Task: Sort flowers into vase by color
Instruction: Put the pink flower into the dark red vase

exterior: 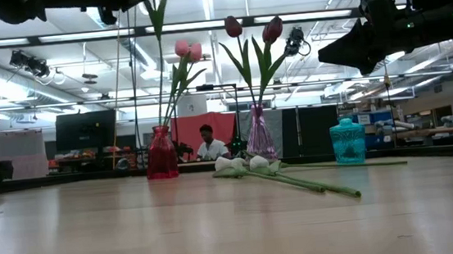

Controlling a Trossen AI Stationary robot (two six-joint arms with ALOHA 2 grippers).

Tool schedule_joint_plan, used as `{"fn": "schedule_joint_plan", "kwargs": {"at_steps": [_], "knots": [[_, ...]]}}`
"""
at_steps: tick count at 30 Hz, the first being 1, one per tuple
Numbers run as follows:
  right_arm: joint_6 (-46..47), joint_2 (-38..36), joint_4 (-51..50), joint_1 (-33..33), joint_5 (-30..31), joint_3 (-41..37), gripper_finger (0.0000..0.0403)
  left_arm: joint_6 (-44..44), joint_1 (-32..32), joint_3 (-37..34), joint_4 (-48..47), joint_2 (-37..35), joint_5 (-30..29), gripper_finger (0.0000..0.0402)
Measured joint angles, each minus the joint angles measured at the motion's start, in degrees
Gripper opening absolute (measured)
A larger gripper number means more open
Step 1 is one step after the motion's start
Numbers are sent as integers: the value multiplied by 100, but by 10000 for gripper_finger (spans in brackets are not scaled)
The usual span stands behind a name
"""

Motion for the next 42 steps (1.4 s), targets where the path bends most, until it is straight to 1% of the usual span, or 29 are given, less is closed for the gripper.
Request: {"fn": "schedule_joint_plan", "kwargs": {"at_steps": [5,11,13,21,23,25,28,32,35,37,39,42], "knots": [[6,0,2,0,-1,0,133,93,170,33,185,-6,-9,7],[6,0,4,1,-1,0,133,8,334,-1,93,8,-14,7],[6,0,2,2,-1,0,133,-141,350,-82,81,8,-23,7],[6,0,6,0,-1,0,133,-517,368,-677,84,13,-411,7],[6,0,5,2,-1,0,133,-519,368,-787,57,13,-420,10],[6,0,4,0,-1,0,133,-626,366,-826,-67,13,-553,19],[4,0,7,2,-1,0,133,-822,386,-826,-474,13,-780,48],[58,0,7,0,1,0,133,-949,411,-826,-941,13,-844,118],[288,0,4,1,2,0,133,-878,411,-821,-1219,-45,-885,172],[490,0,-37,1,2,0,133,-814,411,-769,-1554,-131,-902,200],[682,0,-126,7,0,0,133,-829,411,-739,-1834,-241,-902,220],[919,0,-359,7,21,15,133,-836,409,-739,-2113,-428,-900,235]]}}
